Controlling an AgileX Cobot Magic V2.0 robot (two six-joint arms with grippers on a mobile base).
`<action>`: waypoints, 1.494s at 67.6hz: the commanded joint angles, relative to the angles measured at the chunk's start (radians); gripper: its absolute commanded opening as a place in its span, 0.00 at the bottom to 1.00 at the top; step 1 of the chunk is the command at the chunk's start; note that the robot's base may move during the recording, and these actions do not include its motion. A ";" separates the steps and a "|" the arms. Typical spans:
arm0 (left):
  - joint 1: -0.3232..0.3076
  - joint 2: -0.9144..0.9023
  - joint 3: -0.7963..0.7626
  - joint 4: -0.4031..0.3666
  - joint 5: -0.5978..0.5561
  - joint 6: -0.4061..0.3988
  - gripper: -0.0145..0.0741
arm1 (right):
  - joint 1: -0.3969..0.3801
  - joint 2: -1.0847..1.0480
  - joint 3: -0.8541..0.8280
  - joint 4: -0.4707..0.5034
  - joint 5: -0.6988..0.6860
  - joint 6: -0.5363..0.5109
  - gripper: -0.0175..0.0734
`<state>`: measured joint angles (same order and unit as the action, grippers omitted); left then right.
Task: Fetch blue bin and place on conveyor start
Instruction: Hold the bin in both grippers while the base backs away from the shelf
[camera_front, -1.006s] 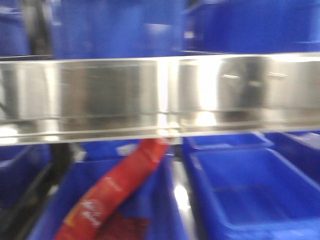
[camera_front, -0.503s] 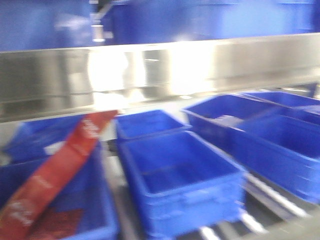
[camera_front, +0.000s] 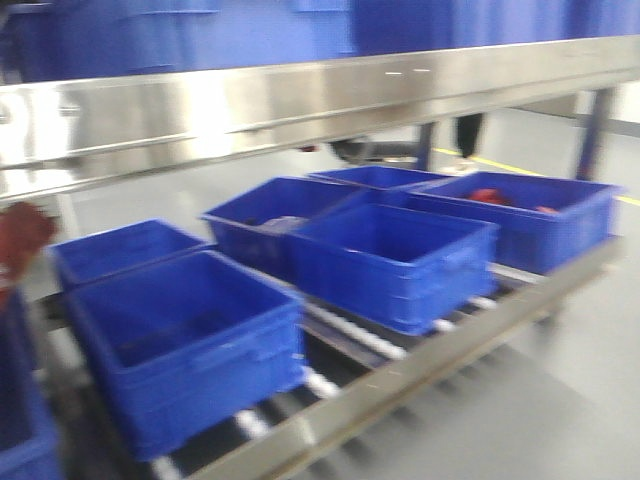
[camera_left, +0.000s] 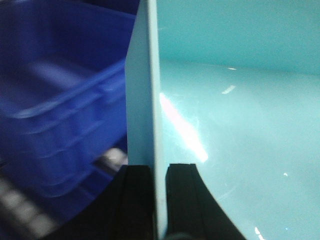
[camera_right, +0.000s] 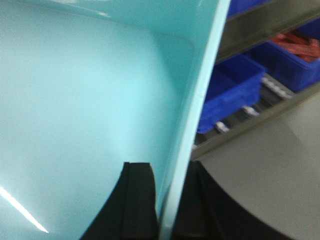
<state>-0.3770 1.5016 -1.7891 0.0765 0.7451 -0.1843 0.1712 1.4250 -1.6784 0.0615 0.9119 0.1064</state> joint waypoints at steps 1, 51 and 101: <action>-0.006 -0.011 -0.008 -0.046 -0.091 -0.002 0.04 | 0.003 -0.009 -0.005 0.012 -0.023 -0.029 0.03; -0.006 -0.011 -0.008 -0.046 -0.091 -0.002 0.04 | 0.003 -0.009 -0.005 0.012 -0.023 -0.029 0.03; -0.006 -0.011 -0.008 -0.046 -0.091 -0.002 0.04 | 0.003 -0.009 -0.005 0.012 -0.023 -0.029 0.03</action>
<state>-0.3770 1.5016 -1.7891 0.0765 0.7407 -0.1843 0.1712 1.4232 -1.6784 0.0615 0.9119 0.1064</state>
